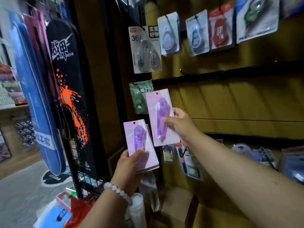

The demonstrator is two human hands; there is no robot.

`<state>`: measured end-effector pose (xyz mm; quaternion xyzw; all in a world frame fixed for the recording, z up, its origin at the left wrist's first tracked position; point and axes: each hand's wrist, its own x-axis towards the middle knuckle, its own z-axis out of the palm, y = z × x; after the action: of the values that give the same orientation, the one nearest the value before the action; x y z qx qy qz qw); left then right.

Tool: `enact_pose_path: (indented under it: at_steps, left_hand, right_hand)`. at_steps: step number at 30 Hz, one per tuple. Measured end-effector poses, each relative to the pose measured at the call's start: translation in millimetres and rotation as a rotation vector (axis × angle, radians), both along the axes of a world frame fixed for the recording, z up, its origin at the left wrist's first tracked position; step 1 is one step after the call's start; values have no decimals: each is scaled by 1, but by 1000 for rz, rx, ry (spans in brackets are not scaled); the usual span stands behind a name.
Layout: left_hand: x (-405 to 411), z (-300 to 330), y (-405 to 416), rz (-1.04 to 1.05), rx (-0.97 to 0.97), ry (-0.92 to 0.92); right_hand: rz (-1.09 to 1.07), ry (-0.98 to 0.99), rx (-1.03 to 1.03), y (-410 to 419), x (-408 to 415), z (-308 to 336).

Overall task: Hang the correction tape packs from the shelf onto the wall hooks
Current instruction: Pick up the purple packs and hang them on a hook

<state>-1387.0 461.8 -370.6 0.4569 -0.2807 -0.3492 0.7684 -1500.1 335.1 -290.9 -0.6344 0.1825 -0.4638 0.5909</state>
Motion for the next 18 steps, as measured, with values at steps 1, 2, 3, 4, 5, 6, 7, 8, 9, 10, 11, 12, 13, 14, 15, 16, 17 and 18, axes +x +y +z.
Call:
enact_pose_path:
  at_steps: [1,2,3,4,5,6,7,8,9,10,11,12,13,14,15,16,17,18]
  left_hand:
    - [1,5,-1,4,-4,7]
    - [3,9,-2,7,-6,14]
    - [4,12,-3,8,-11,24]
    - [6,14,-5,6,-18,32]
    - [7,16,-5,3,-22,38]
    - [8,17,-7,0,-24,40]
    - [8,18,-8,-1,-26,44]
    - [9,18,-9,-3,-28,48]
    - [9,19,-9,-6,-25,51]
    - [9,18,-10,-10,-20,51]
    - [9,17,-10,-12,-17,52]
    - [9,16,-11,-17,-18,54]
    - [9,15,-11,-20,-20,58]
    - [9,14,-12,-24,-23,61]
    - [9,13,-13,-25,-23,63]
    - [9,11,-14,-27,-24,63]
    - [9,11,-15,-29,-22,62]
    - [9,9,-16,-32,-21,61]
  right_hand:
    - [-17,4,-29,-3,4,10]
    - [-33,7,-52,-6,8,20]
    - [-50,13,-74,-9,13,29]
    - [-74,32,-98,-12,17,37]
    - [-99,58,-126,-15,21,44]
    - [-122,83,-150,-18,26,48]
    - [-138,94,-164,-20,29,51]
    - [-148,96,-169,-22,33,53]
    - [-159,100,-167,-24,36,52]
    - [-172,104,-166,-26,39,51]
    - [-186,105,-168,-27,41,49]
    - [-195,103,-175,-28,44,46]
    - [-200,99,-182,-29,45,45]
    - [-202,93,-186,-30,47,43]
    - [-202,83,-187,-30,48,42]
    - [-205,70,-186,-31,50,40]
    - [-210,57,-185,-32,51,38]
    - [-223,53,-184,-33,52,37]
